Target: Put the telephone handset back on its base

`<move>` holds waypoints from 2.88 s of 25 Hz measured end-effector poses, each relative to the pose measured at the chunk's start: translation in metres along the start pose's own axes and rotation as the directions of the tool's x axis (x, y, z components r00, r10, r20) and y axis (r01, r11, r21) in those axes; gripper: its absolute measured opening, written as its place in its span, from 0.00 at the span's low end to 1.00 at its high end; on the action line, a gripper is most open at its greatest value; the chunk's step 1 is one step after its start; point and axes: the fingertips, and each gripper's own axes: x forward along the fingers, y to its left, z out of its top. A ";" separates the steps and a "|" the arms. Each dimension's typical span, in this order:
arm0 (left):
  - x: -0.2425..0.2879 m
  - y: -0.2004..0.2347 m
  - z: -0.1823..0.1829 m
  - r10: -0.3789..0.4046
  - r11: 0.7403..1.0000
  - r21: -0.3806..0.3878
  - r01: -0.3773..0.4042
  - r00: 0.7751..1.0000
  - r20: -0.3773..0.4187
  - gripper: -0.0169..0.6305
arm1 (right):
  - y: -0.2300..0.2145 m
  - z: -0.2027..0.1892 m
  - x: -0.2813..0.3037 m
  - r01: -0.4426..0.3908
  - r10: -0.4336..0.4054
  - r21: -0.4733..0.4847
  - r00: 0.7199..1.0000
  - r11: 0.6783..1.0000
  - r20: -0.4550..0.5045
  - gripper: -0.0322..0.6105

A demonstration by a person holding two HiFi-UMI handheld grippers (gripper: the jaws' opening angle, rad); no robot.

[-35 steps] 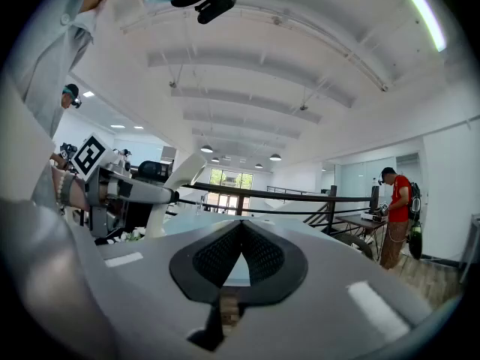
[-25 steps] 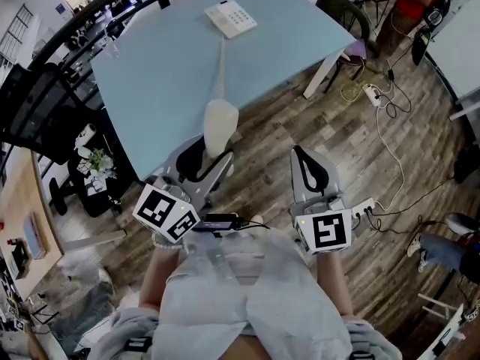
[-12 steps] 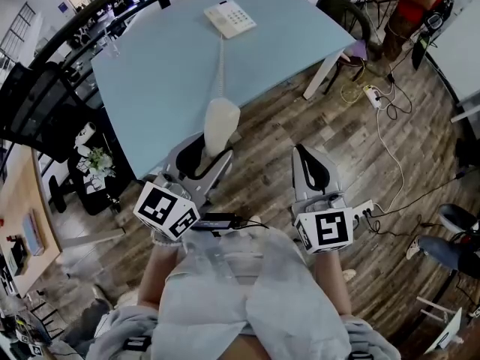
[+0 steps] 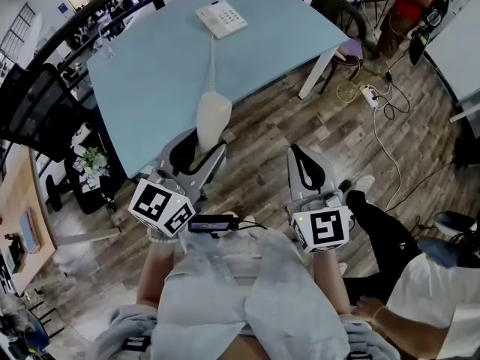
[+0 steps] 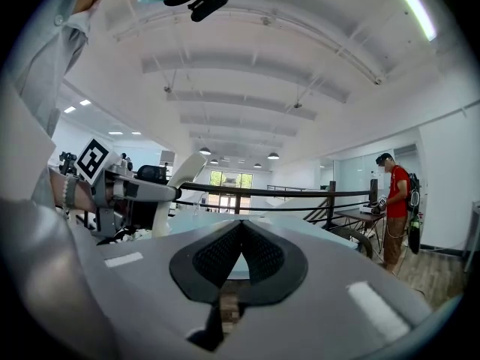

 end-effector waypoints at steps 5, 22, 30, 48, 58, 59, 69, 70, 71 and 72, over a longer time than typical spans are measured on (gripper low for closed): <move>0.006 -0.007 -0.004 0.003 1.000 -0.013 -0.003 1.000 0.009 0.36 | -0.008 -0.006 -0.008 0.002 -0.002 -0.010 1.000 1.000 -0.009 0.06; 0.084 0.030 -0.011 -0.042 0.998 -0.052 0.043 0.999 0.015 0.36 | -0.058 -0.016 0.040 0.052 -0.052 -0.019 0.998 0.998 -0.029 0.06; 0.144 0.068 0.003 -0.053 0.996 -0.066 0.054 0.999 0.009 0.36 | -0.095 -0.003 0.099 0.055 -0.056 -0.033 0.998 0.998 -0.035 0.06; 0.259 0.161 0.015 -0.035 0.994 -0.107 0.035 0.999 -0.001 0.36 | -0.166 0.011 0.236 0.019 -0.021 -0.045 0.999 0.999 -0.043 0.06; 0.272 0.196 0.011 0.016 0.989 -0.144 -0.015 1.000 0.008 0.36 | -0.172 0.013 0.278 -0.023 0.020 -0.068 0.999 0.997 -0.043 0.06; 0.272 0.198 0.011 0.023 0.989 -0.146 -0.022 1.000 0.008 0.36 | -0.172 0.013 0.280 -0.025 0.022 -0.078 0.999 0.997 -0.047 0.06; 0.265 0.216 0.012 0.078 0.987 -0.144 -0.074 0.997 0.027 0.36 | -0.165 0.013 0.296 -0.085 0.079 -0.109 0.995 0.990 -0.057 0.06; 0.265 0.217 0.012 0.089 0.985 -0.149 -0.084 0.996 0.029 0.36 | -0.165 0.013 0.298 -0.094 0.089 -0.110 0.995 0.989 -0.055 0.06; 0.265 0.218 0.013 0.099 0.984 -0.152 -0.093 0.995 0.033 0.36 | -0.166 0.014 0.300 -0.104 0.099 -0.109 0.994 0.989 -0.052 0.06; 0.266 0.219 0.014 0.107 0.983 -0.153 -0.100 0.994 0.037 0.36 | -0.167 0.014 0.303 -0.113 0.108 -0.107 0.993 0.988 -0.048 0.06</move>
